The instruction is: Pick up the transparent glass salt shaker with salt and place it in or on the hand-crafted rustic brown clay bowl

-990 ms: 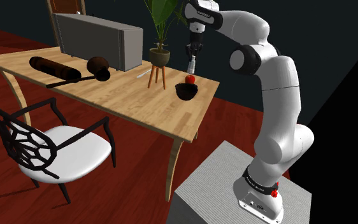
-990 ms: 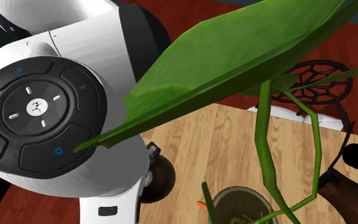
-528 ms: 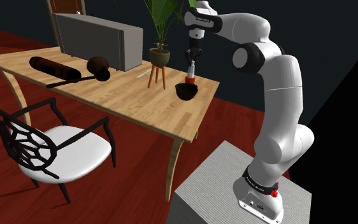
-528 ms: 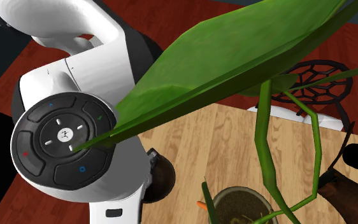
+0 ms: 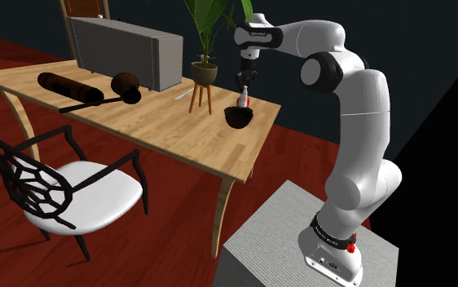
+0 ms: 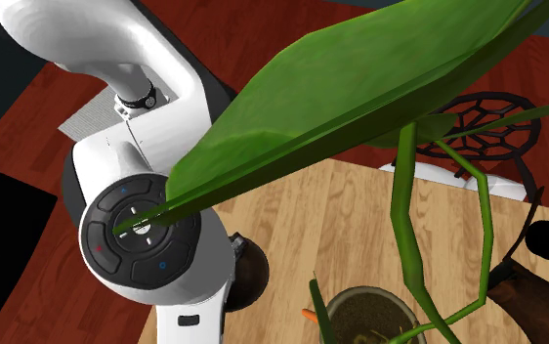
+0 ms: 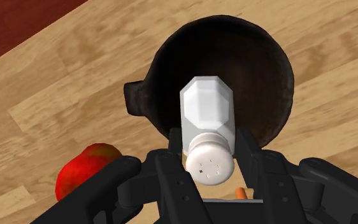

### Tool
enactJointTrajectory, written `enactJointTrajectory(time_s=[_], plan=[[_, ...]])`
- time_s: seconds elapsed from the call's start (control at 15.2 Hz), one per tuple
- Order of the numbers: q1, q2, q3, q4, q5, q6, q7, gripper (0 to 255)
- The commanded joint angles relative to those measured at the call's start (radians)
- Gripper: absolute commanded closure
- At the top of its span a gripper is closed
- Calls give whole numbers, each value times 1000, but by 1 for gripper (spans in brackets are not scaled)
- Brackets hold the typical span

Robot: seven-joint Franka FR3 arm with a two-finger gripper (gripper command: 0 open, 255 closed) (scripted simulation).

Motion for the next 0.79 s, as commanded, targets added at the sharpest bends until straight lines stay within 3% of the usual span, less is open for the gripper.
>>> enactJointTrajectory(time_s=[0.0,0.26,0.73], plan=[[0,1,0,-26,0,28,2,255],[1,-2,0,-77,-1,76,5,255],[1,-1,0,-76,-1,76,5,255]])
